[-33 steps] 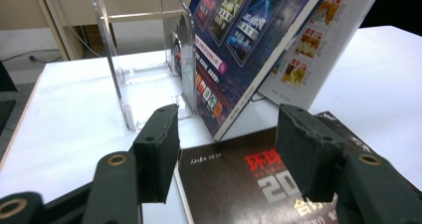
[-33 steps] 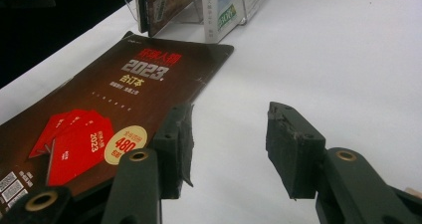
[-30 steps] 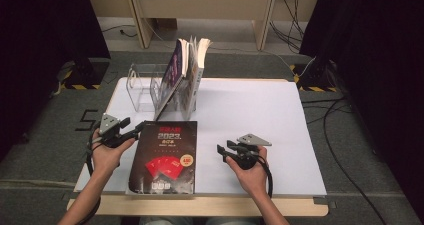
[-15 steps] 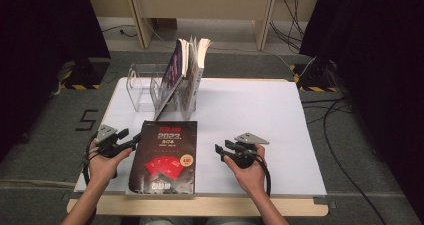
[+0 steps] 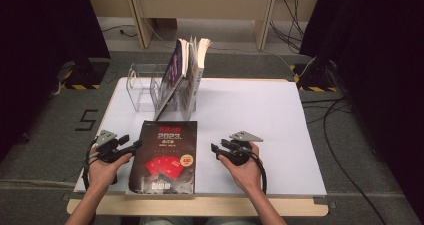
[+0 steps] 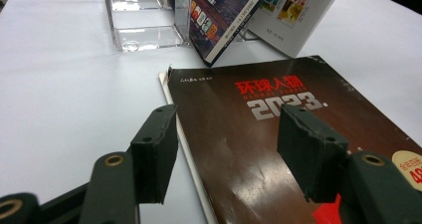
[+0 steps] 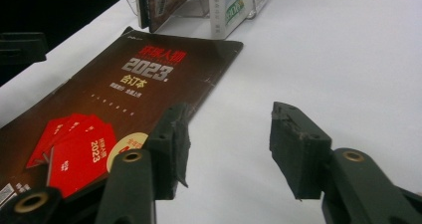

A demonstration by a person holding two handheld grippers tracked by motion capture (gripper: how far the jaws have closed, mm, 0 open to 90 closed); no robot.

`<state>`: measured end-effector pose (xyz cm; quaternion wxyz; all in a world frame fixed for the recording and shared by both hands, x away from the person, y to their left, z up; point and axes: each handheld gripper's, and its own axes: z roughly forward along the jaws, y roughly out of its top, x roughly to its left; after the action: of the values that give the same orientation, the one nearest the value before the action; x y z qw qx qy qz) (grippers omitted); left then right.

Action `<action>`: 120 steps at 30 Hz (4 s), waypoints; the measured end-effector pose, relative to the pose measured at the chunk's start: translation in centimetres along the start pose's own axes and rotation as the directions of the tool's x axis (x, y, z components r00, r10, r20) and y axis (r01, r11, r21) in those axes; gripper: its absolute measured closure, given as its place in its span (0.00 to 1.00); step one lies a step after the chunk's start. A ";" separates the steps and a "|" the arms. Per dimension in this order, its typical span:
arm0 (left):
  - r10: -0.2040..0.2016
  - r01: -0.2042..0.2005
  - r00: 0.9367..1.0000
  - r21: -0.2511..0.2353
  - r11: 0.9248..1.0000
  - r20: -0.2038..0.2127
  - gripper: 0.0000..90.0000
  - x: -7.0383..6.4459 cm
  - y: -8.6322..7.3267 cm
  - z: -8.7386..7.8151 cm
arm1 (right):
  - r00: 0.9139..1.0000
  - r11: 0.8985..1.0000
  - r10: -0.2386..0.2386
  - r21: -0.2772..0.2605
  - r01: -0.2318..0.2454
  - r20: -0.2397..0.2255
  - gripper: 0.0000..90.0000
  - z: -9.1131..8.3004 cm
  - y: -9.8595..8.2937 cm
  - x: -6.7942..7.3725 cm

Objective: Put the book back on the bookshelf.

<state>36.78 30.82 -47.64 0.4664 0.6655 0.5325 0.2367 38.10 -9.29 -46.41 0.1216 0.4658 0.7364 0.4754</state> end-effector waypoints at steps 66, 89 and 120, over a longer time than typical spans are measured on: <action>-0.129 0.124 0.991 0.183 0.975 0.019 0.50 0.5 -2.1 1.7 | 0.991 0.949 0.124 0.296 -0.105 -0.044 0.59 8.4 1.3 3.8; -0.171 0.167 0.985 0.203 0.965 -0.002 0.59 0.1 -2.1 1.3 | 0.997 0.951 0.074 0.305 -0.059 -0.038 0.63 8.5 1.3 4.2; -0.112 0.113 0.994 0.239 0.964 -0.017 0.64 -0.7 -2.4 0.4 | 0.995 0.936 0.073 0.349 -0.046 -0.063 0.69 7.2 0.7 4.4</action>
<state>35.70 29.97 -49.78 0.3946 0.6851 0.5949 0.1448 40.58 -1.44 -48.43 -0.0047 0.4837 0.7984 0.3586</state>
